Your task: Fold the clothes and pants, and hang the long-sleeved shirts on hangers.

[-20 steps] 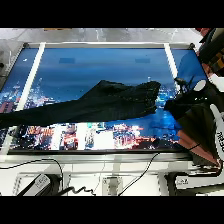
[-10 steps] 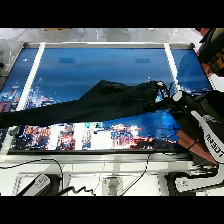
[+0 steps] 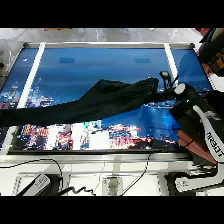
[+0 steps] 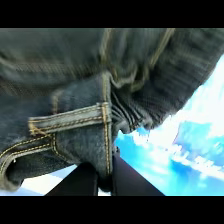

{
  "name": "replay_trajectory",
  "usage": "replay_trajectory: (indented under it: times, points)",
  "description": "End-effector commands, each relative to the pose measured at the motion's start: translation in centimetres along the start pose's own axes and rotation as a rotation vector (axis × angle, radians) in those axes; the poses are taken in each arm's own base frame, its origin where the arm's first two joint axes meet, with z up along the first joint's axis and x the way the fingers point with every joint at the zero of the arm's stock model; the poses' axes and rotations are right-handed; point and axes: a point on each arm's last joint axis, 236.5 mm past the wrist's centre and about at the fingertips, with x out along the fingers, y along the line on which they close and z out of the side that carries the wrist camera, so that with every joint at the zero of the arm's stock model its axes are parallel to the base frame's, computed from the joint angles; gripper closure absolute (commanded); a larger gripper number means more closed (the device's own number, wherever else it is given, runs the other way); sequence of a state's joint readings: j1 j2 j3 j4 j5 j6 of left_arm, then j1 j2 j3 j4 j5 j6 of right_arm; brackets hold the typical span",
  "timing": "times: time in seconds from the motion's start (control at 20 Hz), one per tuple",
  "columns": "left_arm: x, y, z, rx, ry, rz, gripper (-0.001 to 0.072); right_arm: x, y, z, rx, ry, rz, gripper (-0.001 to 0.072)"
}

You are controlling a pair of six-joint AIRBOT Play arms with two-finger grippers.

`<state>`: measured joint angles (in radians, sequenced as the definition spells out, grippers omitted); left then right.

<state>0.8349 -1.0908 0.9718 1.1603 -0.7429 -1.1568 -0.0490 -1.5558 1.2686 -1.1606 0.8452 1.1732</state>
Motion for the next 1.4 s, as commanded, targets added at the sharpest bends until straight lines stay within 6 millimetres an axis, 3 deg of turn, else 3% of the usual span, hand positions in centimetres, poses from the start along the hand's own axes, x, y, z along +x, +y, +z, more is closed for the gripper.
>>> replay_trajectory:
  times: [0.0,0.1,0.2,0.25,0.35,0.55,0.7,0.85,1.05,1.15,1.35]
  points:
    - [-2.0,-0.9,5.1,-0.078,-0.128,-0.029,0.0679,-7.1,-2.1,5.4,0.103,-0.091,-0.044,0.0680]
    - [-4.0,-1.1,8.3,-0.055,-0.197,-0.025,0.0679,-11.9,-3.9,6.2,0.143,-0.080,-0.051,0.0680]
    - [-4.8,-1.2,9.3,-0.044,-0.209,-0.025,0.0680,-15.0,-5.1,3.1,0.185,0.054,-0.034,0.0680]
    - [-4.5,-0.7,8.3,-0.018,-0.167,-0.001,0.0680,-15.8,-5.3,0.3,0.216,0.161,-0.009,0.0680]
    - [-3.0,0.7,4.4,0.042,0.001,0.047,0.0680,-16.4,-4.9,-4.5,0.276,0.343,0.055,0.0680]
    - [0.0,4.0,-5.3,0.101,0.416,0.109,0.0679,-14.4,-1.5,-11.9,0.339,0.611,0.203,0.0680]
    - [1.4,4.8,-9.4,0.093,0.588,0.100,0.0679,-13.0,1.7,-17.8,0.341,0.810,0.309,0.0680]
    - [1.6,7.1,-12.1,0.171,0.718,0.150,0.0679,-12.8,3.6,-23.5,0.286,1.001,0.339,0.0680]
    - [1.5,10.2,-13.3,0.252,0.800,0.243,0.0678,-13.2,4.7,-28.2,0.221,1.173,0.310,0.0680]
    - [1.3,12.0,-12.2,0.308,0.782,0.313,0.0678,-13.5,3.9,-28.8,0.199,1.198,0.269,0.0680]
    - [1.7,12.8,-7.9,0.342,0.657,0.360,0.0678,-14.4,2.8,-28.4,0.160,1.165,0.201,0.0680]
